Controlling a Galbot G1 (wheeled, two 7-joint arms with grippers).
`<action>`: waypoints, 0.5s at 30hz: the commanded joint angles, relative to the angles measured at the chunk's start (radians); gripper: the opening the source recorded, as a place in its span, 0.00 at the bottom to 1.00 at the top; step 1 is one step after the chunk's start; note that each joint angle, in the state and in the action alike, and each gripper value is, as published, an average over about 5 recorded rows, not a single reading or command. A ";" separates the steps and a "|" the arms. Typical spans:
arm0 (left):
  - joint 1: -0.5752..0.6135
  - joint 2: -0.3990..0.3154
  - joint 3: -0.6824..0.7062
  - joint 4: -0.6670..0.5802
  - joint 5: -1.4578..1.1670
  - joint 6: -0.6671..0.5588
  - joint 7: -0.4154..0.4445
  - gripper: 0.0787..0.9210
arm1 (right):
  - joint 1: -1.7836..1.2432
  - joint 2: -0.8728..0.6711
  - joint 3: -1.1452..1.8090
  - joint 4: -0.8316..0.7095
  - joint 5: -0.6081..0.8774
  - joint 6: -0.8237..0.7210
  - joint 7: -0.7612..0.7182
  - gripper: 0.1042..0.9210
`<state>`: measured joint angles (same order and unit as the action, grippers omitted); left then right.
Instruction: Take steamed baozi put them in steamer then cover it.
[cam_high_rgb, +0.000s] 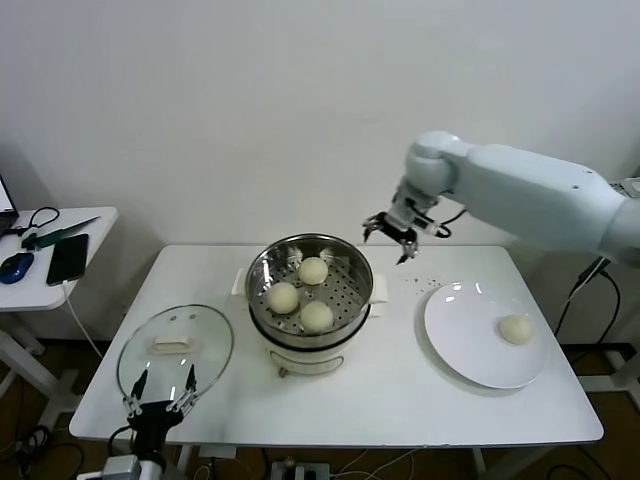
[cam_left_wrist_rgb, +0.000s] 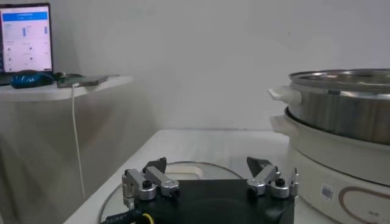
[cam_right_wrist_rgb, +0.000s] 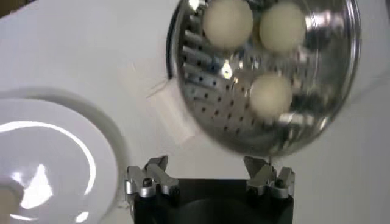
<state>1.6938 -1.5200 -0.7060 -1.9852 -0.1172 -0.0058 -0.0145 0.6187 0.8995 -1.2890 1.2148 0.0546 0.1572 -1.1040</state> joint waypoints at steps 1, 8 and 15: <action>0.011 0.005 0.000 -0.013 -0.004 0.003 0.000 0.88 | -0.146 -0.281 0.105 -0.019 0.081 -0.247 0.007 0.88; 0.020 0.001 0.001 -0.025 0.000 0.004 0.000 0.88 | -0.421 -0.360 0.359 -0.076 -0.107 -0.210 -0.027 0.88; 0.030 -0.011 -0.002 -0.030 0.016 0.004 0.000 0.88 | -0.644 -0.345 0.584 -0.187 -0.247 -0.186 -0.036 0.88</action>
<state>1.7198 -1.5275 -0.7066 -2.0119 -0.1080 -0.0028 -0.0140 0.2465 0.6359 -0.9623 1.1170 -0.0589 0.0037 -1.1293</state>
